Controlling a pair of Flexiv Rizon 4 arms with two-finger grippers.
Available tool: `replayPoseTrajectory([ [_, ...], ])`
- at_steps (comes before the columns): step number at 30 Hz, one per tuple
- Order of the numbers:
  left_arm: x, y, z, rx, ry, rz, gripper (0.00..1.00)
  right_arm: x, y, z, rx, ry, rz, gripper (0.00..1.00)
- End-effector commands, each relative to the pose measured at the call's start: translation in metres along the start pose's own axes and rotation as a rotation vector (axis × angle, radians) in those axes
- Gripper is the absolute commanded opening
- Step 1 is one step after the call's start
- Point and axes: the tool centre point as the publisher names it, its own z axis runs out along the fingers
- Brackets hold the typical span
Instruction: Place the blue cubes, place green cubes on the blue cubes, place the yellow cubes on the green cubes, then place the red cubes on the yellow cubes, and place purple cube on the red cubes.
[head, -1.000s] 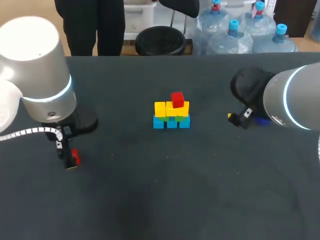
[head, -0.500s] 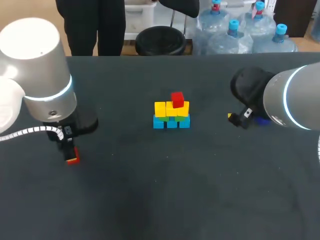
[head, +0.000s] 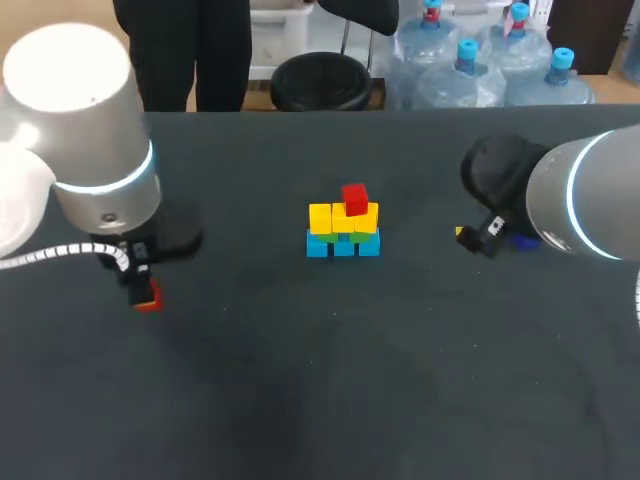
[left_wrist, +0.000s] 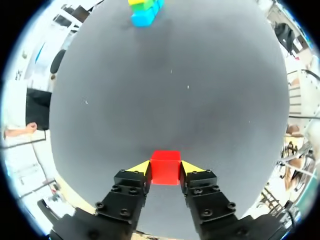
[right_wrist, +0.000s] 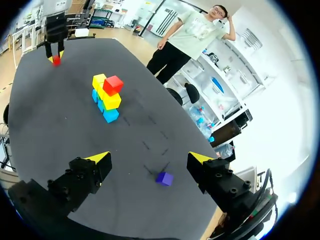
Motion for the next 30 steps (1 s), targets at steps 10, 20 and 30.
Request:
replayPoseTrajectory([
  [10,-0.030,0.028,-0.075,-0.005,-0.112,0.151,0.00,0.002,0.001,0.000,0.004,-0.007,0.002,1.00],
  [20,-0.065,0.045,-0.100,-0.007,-0.111,0.265,0.00,0.002,0.001,0.000,0.004,-0.007,0.002,1.00],
  [30,-0.105,0.051,-0.113,-0.062,-0.184,0.304,0.00,0.002,0.001,0.000,0.004,-0.007,0.002,1.00],
])
